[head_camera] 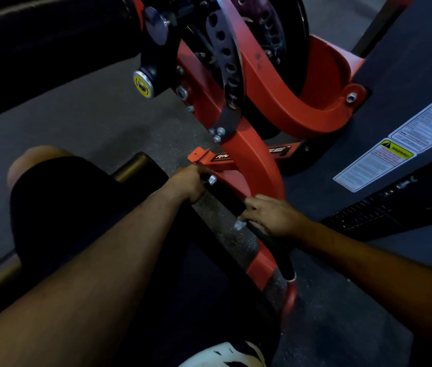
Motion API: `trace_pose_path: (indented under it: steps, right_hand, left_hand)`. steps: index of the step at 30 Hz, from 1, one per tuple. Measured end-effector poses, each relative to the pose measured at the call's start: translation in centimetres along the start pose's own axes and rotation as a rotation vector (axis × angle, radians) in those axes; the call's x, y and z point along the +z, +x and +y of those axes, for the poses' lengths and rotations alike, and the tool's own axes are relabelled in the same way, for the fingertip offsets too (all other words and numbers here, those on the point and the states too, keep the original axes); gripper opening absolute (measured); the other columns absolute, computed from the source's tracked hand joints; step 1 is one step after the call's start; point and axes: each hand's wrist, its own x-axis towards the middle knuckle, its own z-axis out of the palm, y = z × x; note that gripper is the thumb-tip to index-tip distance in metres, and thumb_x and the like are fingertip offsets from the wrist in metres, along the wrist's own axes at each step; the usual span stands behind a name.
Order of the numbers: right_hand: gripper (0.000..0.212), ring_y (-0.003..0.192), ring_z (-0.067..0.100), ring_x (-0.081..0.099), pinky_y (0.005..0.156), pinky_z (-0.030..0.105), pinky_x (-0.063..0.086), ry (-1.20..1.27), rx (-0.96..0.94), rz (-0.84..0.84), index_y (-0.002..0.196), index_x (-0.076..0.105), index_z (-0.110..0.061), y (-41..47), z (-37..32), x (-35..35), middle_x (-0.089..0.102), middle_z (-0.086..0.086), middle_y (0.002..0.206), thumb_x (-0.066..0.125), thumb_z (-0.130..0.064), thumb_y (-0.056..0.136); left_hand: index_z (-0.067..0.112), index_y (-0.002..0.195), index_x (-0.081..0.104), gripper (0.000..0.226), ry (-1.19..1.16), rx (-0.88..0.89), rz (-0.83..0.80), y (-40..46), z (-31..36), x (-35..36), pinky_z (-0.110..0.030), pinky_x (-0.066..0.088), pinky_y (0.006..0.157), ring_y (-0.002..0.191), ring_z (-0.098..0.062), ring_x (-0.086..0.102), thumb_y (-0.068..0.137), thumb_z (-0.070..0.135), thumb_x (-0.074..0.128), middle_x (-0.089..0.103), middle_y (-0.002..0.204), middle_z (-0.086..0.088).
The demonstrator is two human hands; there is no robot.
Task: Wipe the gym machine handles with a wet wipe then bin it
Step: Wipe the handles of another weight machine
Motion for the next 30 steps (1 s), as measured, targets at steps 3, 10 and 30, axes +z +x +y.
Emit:
trace_pose_path:
  steps: [3, 10, 30]
  right_hand:
    - [0.018, 0.085, 0.009, 0.057, 0.073, 0.027, 0.050, 0.170, 0.081, 0.104, 0.104, 0.074, -0.018, 1.6, 0.4, -1.6, 0.058, -0.005, 0.093, 0.060, -0.019, 0.094]
    - [0.021, 0.091, 0.003, 0.066, 0.080, 0.014, 0.049, 0.414, 0.235, 0.318, 0.100, 0.077, -0.012, 7.4, 0.4, -0.5, 0.075, -0.002, 0.101, 0.067, 0.000, 0.086]
    - [0.019, 0.078, 0.015, 0.072, 0.073, 0.038, 0.058, 0.566, 0.489, 0.333, 0.095, 0.080, -0.027, 4.1, 2.2, -0.7, 0.077, -0.006, 0.087, 0.072, -0.011, 0.087]
  left_hand:
    - [0.018, 0.135, 0.065, 0.047, -0.013, -0.003, 0.010, 0.0, 0.1, 0.0, -0.026, 0.051, 0.081, 0.103, -0.018, 0.069, 0.096, -0.005, 0.050, 0.072, 0.122, -0.007]
    - [0.021, 0.132, 0.068, 0.044, -0.072, -0.004, 0.009, 0.6, -0.3, 0.3, -0.035, 0.056, 0.093, 0.110, -0.020, 0.068, 0.096, -0.001, 0.054, 0.072, 0.124, -0.006]
    - [0.016, 0.135, 0.065, 0.051, -0.063, -0.031, -0.007, 0.8, -0.4, 0.4, -0.044, 0.058, 0.091, 0.109, -0.025, 0.070, 0.093, -0.010, 0.050, 0.070, 0.126, -0.010]
